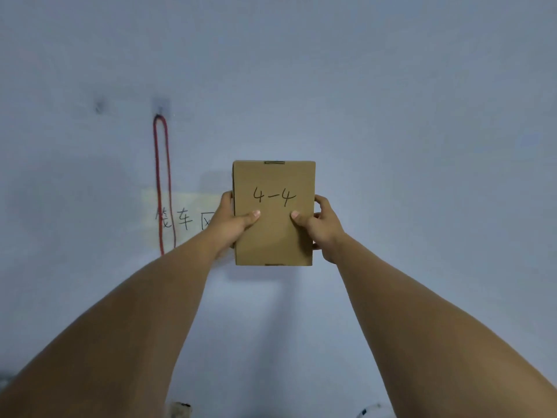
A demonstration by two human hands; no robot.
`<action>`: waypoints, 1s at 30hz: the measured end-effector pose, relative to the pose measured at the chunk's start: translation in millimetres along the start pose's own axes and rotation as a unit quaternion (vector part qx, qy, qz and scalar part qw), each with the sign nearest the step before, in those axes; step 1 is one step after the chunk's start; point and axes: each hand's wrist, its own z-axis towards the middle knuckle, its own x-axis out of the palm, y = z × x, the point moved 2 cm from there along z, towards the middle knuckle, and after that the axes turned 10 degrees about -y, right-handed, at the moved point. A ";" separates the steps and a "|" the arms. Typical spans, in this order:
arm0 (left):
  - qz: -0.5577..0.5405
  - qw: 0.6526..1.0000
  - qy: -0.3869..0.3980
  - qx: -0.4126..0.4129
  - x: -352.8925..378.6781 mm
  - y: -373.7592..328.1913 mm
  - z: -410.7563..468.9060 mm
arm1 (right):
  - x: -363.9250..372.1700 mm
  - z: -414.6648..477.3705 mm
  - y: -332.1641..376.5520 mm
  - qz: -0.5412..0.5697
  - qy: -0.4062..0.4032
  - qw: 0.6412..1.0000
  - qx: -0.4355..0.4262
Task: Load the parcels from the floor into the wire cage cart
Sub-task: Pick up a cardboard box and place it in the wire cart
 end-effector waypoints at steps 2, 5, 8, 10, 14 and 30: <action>0.002 1.000 -0.015 0.018 -23.7 -35.6 7.7 | 15.6 2.5 36.8 0.010 0.012 1.000 -0.020; 0.011 0.998 -0.033 0.043 -59.3 -76.5 12.8 | 40.5 0.2 79.8 0.023 0.024 0.998 -0.046; 0.019 0.996 -0.060 0.064 -107.0 -94.8 13.9 | 77.7 -12.6 108.1 0.034 0.042 0.996 -0.064; 0.025 0.994 -0.075 0.070 -146.0 -100.4 11.0 | 111.7 -25.3 120.0 0.038 0.055 0.995 -0.071; 0.042 0.992 -0.099 0.066 -242.2 -106.8 3.6 | 200.5 -56.6 136.9 0.057 0.079 0.992 -0.080; 0.105 0.953 -0.285 -0.001 -643.4 -35.8 -33.9 | 602.3 -181.5 145.8 0.077 0.267 0.959 -0.055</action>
